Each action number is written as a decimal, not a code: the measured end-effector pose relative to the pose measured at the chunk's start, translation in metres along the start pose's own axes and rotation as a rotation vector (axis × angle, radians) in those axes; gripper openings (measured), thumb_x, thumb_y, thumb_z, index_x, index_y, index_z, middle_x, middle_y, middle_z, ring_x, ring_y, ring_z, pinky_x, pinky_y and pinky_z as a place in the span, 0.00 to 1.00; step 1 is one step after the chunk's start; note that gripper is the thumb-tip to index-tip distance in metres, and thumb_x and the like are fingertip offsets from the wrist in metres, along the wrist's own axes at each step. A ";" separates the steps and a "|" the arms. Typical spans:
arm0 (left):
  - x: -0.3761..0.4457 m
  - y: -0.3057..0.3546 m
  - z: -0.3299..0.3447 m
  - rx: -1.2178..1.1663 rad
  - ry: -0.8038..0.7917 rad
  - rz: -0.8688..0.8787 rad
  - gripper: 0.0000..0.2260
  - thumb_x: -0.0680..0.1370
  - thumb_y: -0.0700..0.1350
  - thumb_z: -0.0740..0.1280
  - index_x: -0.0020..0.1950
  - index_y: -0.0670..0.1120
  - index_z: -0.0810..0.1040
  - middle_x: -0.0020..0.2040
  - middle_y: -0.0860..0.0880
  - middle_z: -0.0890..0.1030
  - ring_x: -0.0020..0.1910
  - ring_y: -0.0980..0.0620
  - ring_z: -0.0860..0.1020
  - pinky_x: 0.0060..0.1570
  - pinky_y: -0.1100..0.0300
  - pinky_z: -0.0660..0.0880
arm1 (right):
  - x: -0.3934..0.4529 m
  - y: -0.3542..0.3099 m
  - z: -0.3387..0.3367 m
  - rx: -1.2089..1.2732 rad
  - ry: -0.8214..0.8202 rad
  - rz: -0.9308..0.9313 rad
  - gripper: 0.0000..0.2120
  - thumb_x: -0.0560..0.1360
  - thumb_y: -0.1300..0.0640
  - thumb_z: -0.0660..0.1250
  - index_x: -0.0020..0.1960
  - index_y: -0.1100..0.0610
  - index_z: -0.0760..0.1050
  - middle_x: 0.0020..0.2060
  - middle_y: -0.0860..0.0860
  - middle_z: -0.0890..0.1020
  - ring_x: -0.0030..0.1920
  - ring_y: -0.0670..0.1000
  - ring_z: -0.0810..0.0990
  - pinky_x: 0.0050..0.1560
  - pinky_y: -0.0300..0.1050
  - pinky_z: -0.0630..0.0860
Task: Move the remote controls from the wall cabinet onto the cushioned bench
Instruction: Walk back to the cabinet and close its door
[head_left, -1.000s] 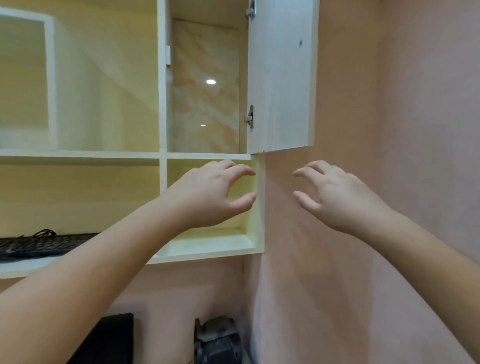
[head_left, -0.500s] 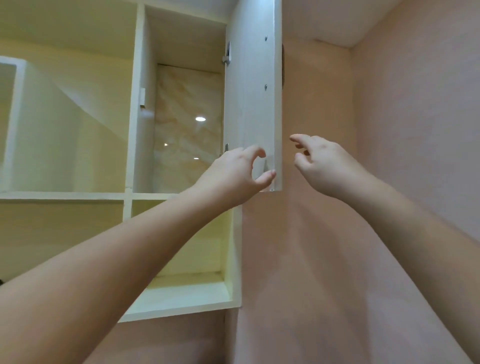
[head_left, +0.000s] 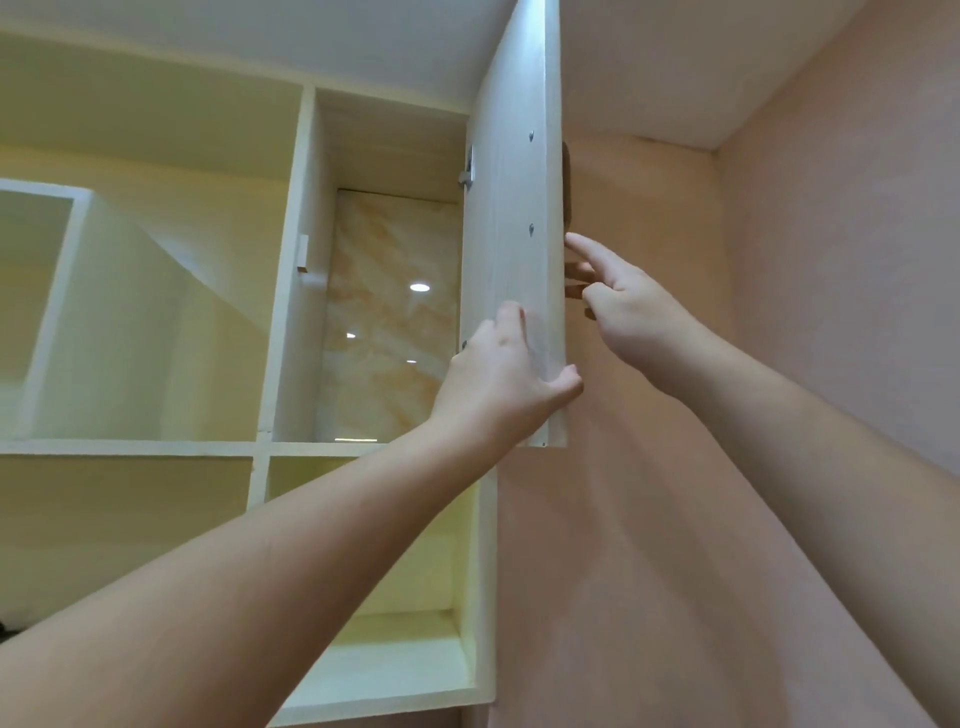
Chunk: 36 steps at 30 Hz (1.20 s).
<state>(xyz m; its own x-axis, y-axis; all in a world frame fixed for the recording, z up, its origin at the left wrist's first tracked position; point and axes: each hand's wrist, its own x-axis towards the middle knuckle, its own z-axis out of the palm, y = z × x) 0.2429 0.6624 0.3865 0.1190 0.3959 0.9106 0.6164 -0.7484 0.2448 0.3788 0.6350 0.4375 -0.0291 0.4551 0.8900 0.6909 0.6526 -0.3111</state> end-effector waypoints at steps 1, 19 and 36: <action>0.000 -0.002 -0.004 0.012 0.013 0.008 0.26 0.72 0.58 0.67 0.64 0.49 0.66 0.53 0.48 0.75 0.52 0.46 0.75 0.46 0.56 0.70 | 0.004 0.000 0.001 0.025 0.044 0.002 0.26 0.77 0.60 0.50 0.72 0.43 0.63 0.62 0.44 0.76 0.58 0.47 0.78 0.56 0.45 0.75; -0.011 -0.090 -0.090 0.112 -0.050 0.016 0.08 0.77 0.49 0.64 0.55 0.49 0.72 0.43 0.54 0.80 0.39 0.59 0.78 0.31 0.68 0.74 | 0.047 -0.057 0.116 0.364 -0.030 -0.189 0.25 0.83 0.53 0.50 0.77 0.45 0.47 0.76 0.47 0.60 0.75 0.48 0.58 0.75 0.46 0.54; 0.006 -0.178 -0.116 0.451 0.219 0.086 0.41 0.75 0.65 0.60 0.78 0.51 0.41 0.79 0.51 0.51 0.77 0.53 0.47 0.74 0.52 0.47 | 0.075 -0.065 0.180 -0.076 -0.120 -0.197 0.40 0.78 0.50 0.64 0.75 0.39 0.36 0.77 0.45 0.51 0.77 0.53 0.53 0.73 0.55 0.53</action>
<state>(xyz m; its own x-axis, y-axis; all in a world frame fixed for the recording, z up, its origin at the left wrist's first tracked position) 0.0430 0.7364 0.3873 0.0482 0.1857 0.9814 0.8922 -0.4497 0.0413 0.2020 0.7360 0.4646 -0.2512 0.3957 0.8833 0.7160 0.6901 -0.1056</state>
